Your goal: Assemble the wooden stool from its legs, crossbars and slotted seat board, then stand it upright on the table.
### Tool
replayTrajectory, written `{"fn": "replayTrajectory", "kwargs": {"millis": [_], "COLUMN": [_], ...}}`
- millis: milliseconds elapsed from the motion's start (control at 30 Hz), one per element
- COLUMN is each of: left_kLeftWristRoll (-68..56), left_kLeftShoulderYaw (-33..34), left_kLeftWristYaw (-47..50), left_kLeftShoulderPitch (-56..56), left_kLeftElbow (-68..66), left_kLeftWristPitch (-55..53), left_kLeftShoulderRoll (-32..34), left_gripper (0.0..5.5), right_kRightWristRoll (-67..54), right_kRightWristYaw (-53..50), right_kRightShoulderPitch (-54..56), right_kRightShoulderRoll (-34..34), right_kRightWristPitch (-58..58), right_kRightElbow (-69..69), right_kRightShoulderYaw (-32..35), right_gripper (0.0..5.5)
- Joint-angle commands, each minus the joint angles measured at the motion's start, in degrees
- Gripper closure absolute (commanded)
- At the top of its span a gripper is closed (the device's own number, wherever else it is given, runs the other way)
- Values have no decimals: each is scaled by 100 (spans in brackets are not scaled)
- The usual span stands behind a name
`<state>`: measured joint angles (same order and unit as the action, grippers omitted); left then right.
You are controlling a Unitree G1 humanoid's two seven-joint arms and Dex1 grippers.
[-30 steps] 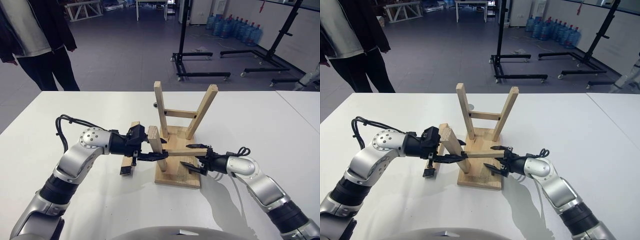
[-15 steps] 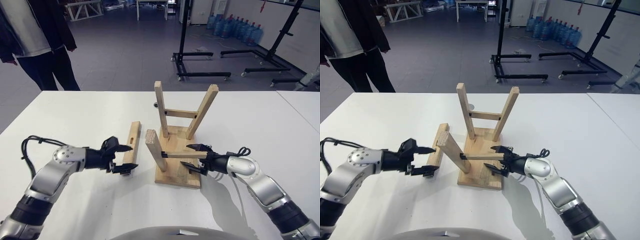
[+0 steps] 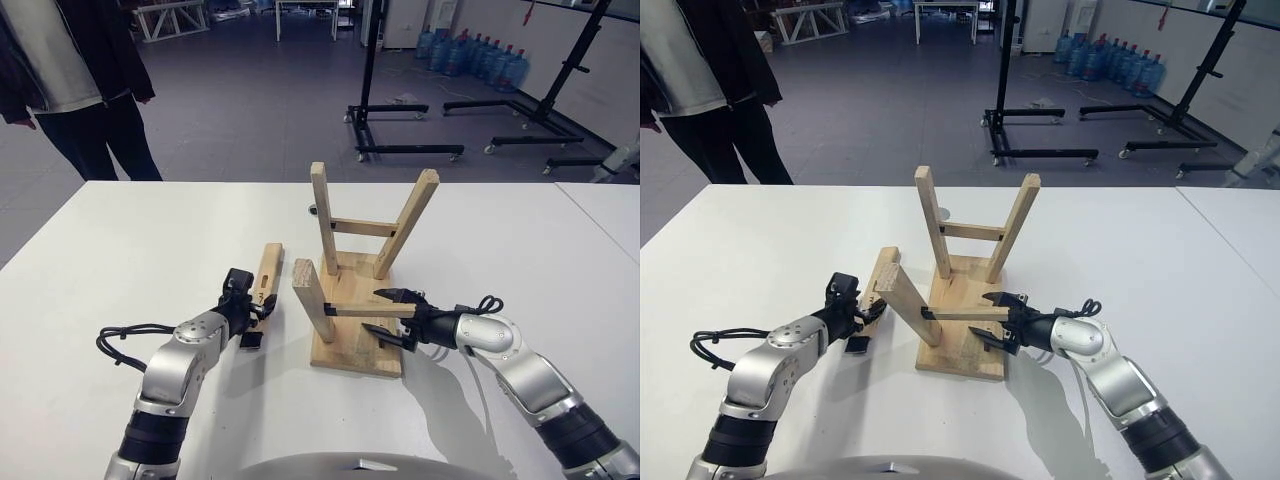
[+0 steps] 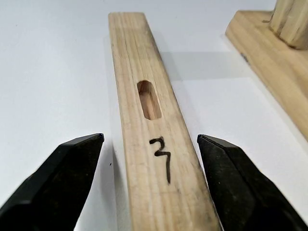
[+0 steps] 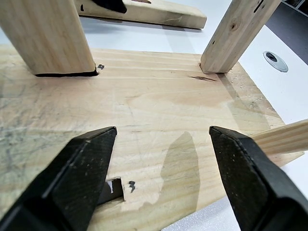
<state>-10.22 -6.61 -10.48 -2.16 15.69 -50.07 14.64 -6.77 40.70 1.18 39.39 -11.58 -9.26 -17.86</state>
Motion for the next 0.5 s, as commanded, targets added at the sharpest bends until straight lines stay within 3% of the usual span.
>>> {"fn": "replayTrajectory", "kwargs": {"millis": [33,400,500], "left_kLeftWristRoll": [136,121,101], "left_kLeftShoulderYaw": [-226,292,336], "left_kLeftWristYaw": [85,231,179], "left_kLeftShoulderPitch": [160,515,440], "left_kLeftElbow": [0,-292,-359], "left_kLeftWristPitch": [-453,-508,-328], "left_kLeftShoulderRoll": [-20,-101,-116], "left_gripper": [193,343,344], "right_kRightWristRoll": [505,521,509], "right_kRightWristYaw": [26,-75,-86], "right_kRightShoulderPitch": [-519,-571,-552], "right_kRightShoulderRoll": [206,191,184], "right_kRightWristPitch": [-556,-576,-584], "right_kRightElbow": [597,482,476], "right_kRightShoulderYaw": [-283,-290,-284], "right_gripper": [195,195,195]}}
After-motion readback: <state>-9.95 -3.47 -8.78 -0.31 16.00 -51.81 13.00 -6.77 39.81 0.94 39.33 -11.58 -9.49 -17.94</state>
